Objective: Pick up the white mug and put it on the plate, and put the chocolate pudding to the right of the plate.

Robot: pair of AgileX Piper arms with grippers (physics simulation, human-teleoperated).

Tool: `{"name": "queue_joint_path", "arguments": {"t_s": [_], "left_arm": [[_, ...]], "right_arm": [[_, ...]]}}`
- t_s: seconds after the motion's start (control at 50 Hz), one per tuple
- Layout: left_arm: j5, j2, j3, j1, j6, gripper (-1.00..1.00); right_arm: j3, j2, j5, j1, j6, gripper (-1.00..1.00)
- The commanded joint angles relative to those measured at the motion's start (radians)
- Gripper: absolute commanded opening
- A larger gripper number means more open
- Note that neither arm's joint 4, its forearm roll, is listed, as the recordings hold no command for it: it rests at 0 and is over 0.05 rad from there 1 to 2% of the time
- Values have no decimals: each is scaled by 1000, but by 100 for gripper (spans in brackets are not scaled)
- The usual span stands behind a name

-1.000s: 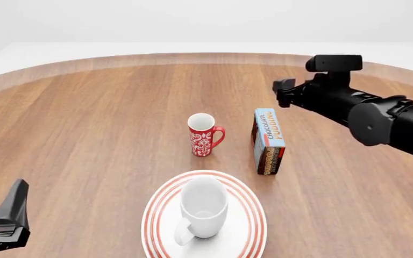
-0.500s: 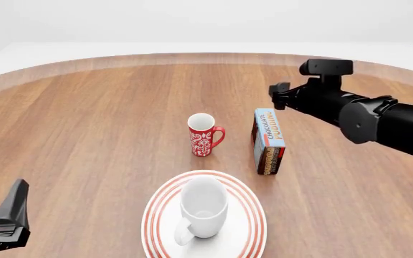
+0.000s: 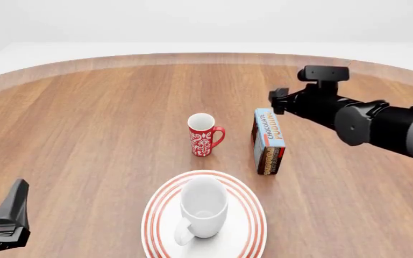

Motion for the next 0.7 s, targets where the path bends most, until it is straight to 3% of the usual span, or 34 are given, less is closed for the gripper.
{"name": "queue_joint_path", "arguments": {"t_s": [0.02,0.7], "left_arm": [[0,0,0,0,0,100],[0,0,0,0,0,100]], "right_arm": [[1,22,-8,2,-5,100],[14,78,-38,6,-16,100]]}}
